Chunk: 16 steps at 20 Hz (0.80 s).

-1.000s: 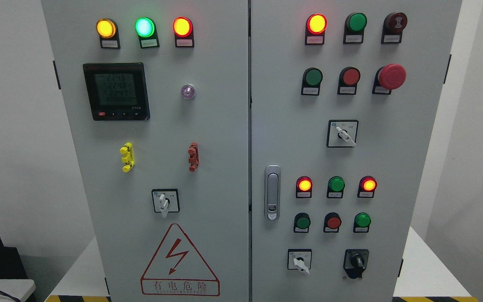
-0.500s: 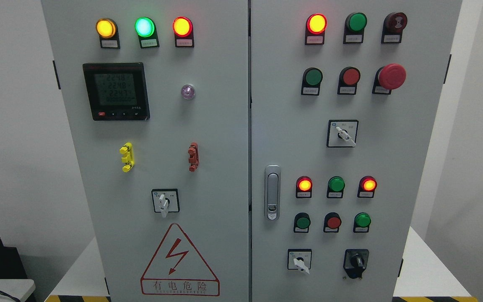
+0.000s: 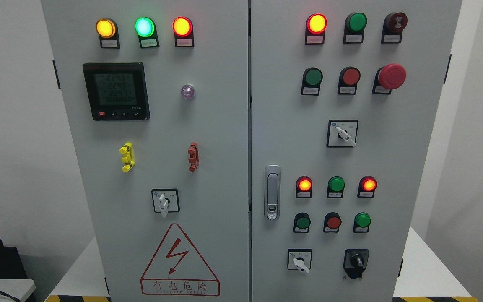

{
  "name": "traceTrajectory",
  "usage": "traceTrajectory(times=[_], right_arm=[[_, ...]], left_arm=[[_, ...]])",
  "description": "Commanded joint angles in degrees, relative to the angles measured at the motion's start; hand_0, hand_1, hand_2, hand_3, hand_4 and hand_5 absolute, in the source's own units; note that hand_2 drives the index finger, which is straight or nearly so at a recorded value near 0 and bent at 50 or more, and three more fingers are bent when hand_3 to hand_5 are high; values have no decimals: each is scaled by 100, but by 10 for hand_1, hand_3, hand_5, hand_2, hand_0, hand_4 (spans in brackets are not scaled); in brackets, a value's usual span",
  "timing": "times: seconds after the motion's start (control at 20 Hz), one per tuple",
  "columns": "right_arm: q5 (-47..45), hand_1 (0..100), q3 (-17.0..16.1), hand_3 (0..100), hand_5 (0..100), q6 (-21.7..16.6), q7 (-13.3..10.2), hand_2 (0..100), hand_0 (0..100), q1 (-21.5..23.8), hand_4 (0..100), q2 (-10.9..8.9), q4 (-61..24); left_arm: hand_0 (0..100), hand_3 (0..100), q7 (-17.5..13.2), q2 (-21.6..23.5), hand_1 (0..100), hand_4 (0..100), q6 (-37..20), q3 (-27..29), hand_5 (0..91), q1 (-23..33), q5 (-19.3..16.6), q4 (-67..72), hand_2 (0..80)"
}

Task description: Turn on light switch 1

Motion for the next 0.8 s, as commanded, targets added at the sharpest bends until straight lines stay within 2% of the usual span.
traceTrajectory(times=[0.0, 0.2, 0.35, 0.45, 0.6, 0.75], right_arm=[[-105, 389, 0, 0, 0, 0, 0, 0, 120, -1, 0, 0, 0], [-97, 389, 0, 0, 0, 0, 0, 0, 120, -1, 0, 0, 0], [-97, 389, 0, 0, 0, 0, 0, 0, 120, -1, 0, 0, 0], [-97, 389, 0, 0, 0, 0, 0, 0, 120, -1, 0, 0, 0], [-97, 389, 0, 0, 0, 0, 0, 0, 120, -1, 0, 0, 0], [-97, 389, 0, 0, 0, 0, 0, 0, 120, -1, 0, 0, 0]], left_arm=[[129, 579, 135, -43, 275, 647, 100, -829, 553, -118, -109, -802, 414], [0, 608, 425, -114, 404, 661, 258, -1145, 579, -338, -135, -820, 462], [0, 633, 627, -201, 477, 673, 557, -1339, 610, -557, -214, -820, 491], [0, 636, 663, -228, 492, 673, 645, -1435, 613, -654, -433, -820, 496], [0, 643, 874, -359, 494, 679, 882, -1593, 622, -882, -609, -846, 502], [24, 646, 935, -412, 485, 685, 1189, -1681, 639, -962, -628, -942, 509]])
